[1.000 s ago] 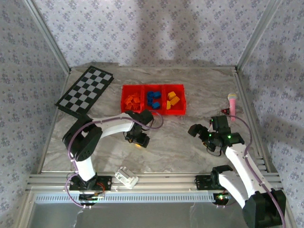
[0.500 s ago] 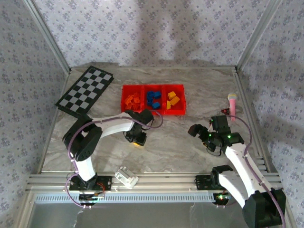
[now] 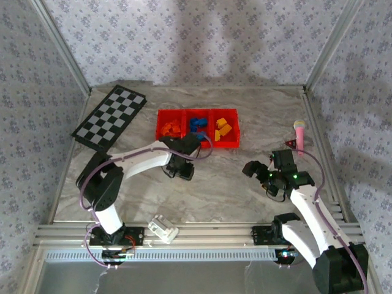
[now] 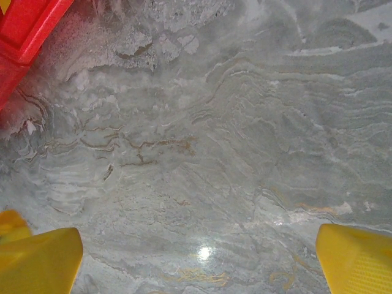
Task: Sort the legos into containers by color
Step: Pick up the lego from the middle-left of the table, then place the lego in the container.
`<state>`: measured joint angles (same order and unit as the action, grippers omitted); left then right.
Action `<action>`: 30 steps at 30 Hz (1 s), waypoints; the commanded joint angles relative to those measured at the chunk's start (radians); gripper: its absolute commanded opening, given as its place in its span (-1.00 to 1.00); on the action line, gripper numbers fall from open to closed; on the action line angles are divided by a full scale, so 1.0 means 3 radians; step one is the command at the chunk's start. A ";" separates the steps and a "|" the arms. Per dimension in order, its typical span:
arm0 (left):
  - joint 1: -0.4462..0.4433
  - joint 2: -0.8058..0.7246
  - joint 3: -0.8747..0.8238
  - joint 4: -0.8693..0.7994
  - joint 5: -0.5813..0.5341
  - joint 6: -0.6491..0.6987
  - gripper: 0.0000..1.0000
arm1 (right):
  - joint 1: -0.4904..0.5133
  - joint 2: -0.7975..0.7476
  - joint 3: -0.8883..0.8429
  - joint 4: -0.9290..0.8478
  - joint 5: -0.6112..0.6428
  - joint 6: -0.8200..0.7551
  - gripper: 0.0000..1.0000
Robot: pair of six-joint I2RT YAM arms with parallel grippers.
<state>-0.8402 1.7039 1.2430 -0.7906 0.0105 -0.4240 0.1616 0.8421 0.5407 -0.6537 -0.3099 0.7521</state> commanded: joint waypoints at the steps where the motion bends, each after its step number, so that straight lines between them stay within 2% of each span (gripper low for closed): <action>1: -0.0024 -0.0144 0.0379 -0.0065 -0.0069 -0.0049 -0.40 | -0.0014 -0.0021 -0.0032 0.0004 0.0036 -0.0022 0.99; 5: -0.0022 0.0164 0.1007 -0.0008 -0.0089 0.0048 -0.40 | -0.0011 -0.0005 -0.0023 0.0017 0.0009 -0.0022 0.99; 13: -0.0009 0.1300 0.2553 -0.0028 -0.0199 0.0384 -0.40 | -0.0032 -0.0272 0.0057 -0.0459 0.0032 -0.0122 0.99; 19: 0.0067 0.2240 0.3744 -0.0504 -0.0301 0.0424 -0.40 | -0.0110 -0.0659 0.0174 -0.0903 0.0098 -0.0196 0.99; 22: 0.0115 0.2422 0.3927 -0.0503 -0.0288 0.0424 -0.39 | -0.0124 -0.0784 0.0193 -0.1011 0.0116 -0.0178 0.99; 30: 0.0242 0.2394 0.3973 -0.0418 -0.0185 0.0349 -0.13 | -0.0142 -0.0760 0.0187 -0.0977 0.0103 -0.0170 0.99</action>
<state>-0.7841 2.4481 2.3947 -0.8913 -0.0494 -0.3145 0.1265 0.6033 0.5743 -0.9215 -0.2920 0.7139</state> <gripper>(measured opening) 0.431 0.996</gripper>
